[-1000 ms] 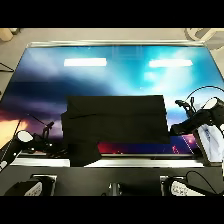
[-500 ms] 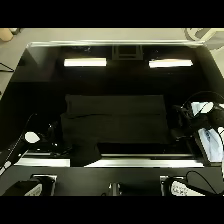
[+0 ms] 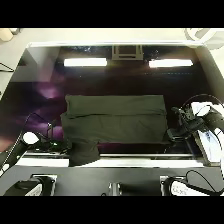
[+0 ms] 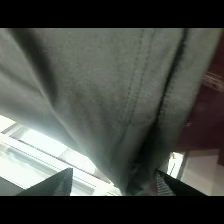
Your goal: Fold the shirts.
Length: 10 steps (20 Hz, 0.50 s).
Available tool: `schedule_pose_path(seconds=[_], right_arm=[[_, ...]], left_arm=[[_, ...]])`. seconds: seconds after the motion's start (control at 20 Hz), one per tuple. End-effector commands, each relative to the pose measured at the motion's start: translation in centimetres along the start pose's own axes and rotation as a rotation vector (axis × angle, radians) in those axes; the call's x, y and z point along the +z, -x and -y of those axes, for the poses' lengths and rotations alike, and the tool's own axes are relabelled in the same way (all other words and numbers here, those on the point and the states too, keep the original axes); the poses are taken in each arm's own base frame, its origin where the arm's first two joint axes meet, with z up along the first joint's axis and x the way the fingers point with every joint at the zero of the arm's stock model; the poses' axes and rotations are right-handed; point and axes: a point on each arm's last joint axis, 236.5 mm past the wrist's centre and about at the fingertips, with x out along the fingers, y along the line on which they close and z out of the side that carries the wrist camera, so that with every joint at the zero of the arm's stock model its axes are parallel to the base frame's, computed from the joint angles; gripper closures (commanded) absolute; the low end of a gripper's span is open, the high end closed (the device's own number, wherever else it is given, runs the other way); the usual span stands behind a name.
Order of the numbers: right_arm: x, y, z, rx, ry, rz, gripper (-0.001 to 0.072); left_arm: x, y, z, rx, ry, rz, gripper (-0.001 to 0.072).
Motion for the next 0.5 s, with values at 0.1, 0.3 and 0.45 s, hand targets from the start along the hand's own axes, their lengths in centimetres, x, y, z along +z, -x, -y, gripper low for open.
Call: schedule_pose_path(seconds=[0.1, 0.3, 0.45], right_arm=[[-0.3, -1.2, 0.0, 0.038, -0.031, -0.039, 0.0219], [0.0, -1.8, 0.7, 0.026, -0.052, -0.038, 0.0632], [0.7, -1.7, 0.4, 0.036, -0.041, -0.013, 0.0696]], left_arm=[[0.6, 0.4, 0.5, -0.008, -0.012, 0.018, 0.0682], [2.0, 1.4, 1.5, -0.018, -0.035, 0.056, 0.0682], [2.8, 1.9, 2.1, -0.024, -0.047, 0.075, 0.0684]])
